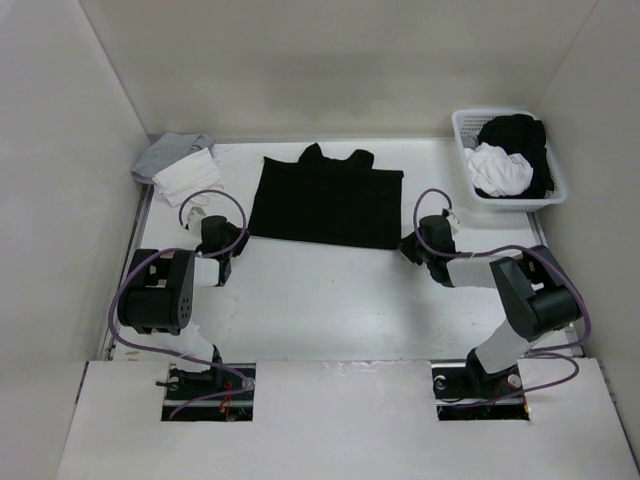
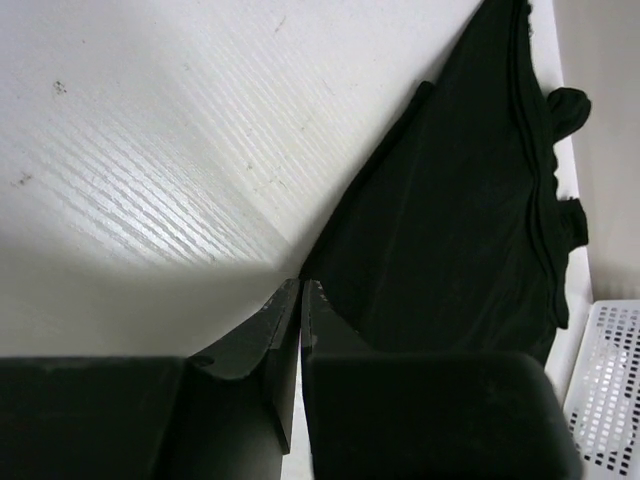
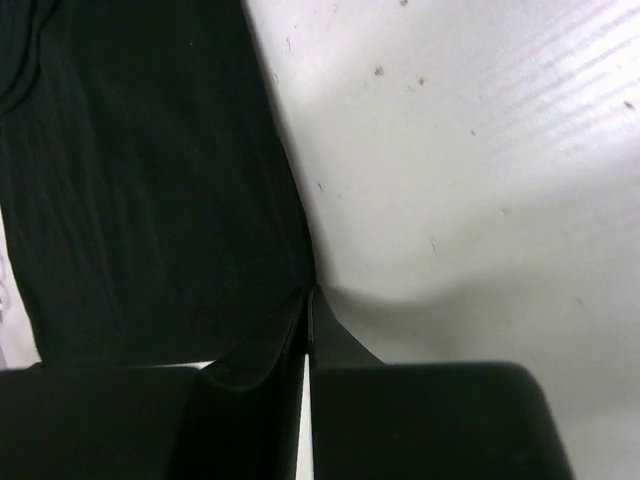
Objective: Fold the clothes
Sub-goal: Fold the tank top
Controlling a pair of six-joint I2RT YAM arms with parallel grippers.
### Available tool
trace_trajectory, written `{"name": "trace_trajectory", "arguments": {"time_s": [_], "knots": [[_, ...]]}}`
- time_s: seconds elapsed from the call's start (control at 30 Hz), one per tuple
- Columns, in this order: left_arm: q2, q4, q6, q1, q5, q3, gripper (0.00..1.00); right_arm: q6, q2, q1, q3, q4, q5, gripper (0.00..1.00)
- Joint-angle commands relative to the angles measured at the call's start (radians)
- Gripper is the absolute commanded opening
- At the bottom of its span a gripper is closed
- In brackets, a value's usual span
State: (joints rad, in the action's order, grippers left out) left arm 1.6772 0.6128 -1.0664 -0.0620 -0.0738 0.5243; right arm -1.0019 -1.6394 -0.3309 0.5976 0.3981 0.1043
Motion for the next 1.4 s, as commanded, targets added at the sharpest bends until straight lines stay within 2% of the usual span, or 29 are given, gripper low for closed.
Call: {"name": "trace_trajectory", "arguments": {"time_s": [0.0, 0.07, 0.17, 0.33, 0.47, 0.57, 0.7, 0.8, 0.87, 0.93, 1.0, 1.1, 1.2, 1.27, 1.37], "knots": [[-0.132, 0.015, -0.007, -0.005, 0.006, -0.027, 0.01, 0.011, 0.106, -0.027, -0.041, 0.033, 0.046, 0.04], [-0.236, -0.024, -0.009, -0.003, 0.012, -0.043, 0.01, 0.052, 0.209, -0.039, -0.065, 0.013, 0.063, 0.03], [-0.471, -0.138, 0.002, -0.006, 0.003, -0.056, 0.01, 0.114, 0.447, -0.067, -0.09, -0.115, 0.095, 0.03], [-0.919, -0.445, 0.046, -0.017, -0.017, 0.023, 0.01, 0.224, 0.896, -0.168, -0.015, -0.497, 0.211, 0.03], [-1.17, -0.671, 0.091, -0.022, -0.02, 0.146, 0.01, 0.266, 1.128, -0.315, 0.132, -0.795, 0.34, 0.03], [-1.28, -0.816, 0.105, -0.029, -0.004, 0.253, 0.01, 0.258, 1.22, -0.478, 0.25, -0.953, 0.46, 0.03], [-1.375, -0.973, 0.134, -0.049, -0.003, 0.345, 0.01, 0.195, 1.26, -0.711, 0.367, -1.09, 0.589, 0.03], [-1.406, -1.059, 0.163, -0.058, -0.02, 0.346, 0.01, 0.157, 1.256, -0.843, 0.372, -1.113, 0.638, 0.04], [-1.409, -1.067, 0.171, -0.063, -0.038, 0.291, 0.01, 0.161, 1.222, -0.885, 0.337, -1.095, 0.679, 0.05], [-1.371, -1.033, 0.175, -0.066, -0.058, 0.225, 0.02, 0.193, 1.152, -0.837, 0.311, -1.061, 0.677, 0.06], [-1.309, -0.962, 0.175, -0.066, -0.063, 0.162, 0.02, 0.255, 1.066, -0.701, 0.285, -0.977, 0.588, 0.05], [-1.159, -0.802, 0.154, -0.052, -0.057, 0.066, 0.02, 0.338, 0.933, -0.409, 0.193, -0.723, 0.27, 0.04], [-0.932, -0.618, 0.125, -0.028, -0.054, 0.034, 0.01, 0.318, 0.734, -0.143, 0.145, -0.511, -0.016, 0.04], [-0.758, -0.511, 0.109, -0.005, -0.052, 0.055, 0.01, 0.307, 0.577, -0.049, 0.152, -0.392, -0.078, 0.04], [-0.514, -0.363, 0.072, -0.002, -0.064, 0.115, 0.01, 0.298, 0.353, 0.006, 0.23, -0.286, -0.124, 0.04]]}}
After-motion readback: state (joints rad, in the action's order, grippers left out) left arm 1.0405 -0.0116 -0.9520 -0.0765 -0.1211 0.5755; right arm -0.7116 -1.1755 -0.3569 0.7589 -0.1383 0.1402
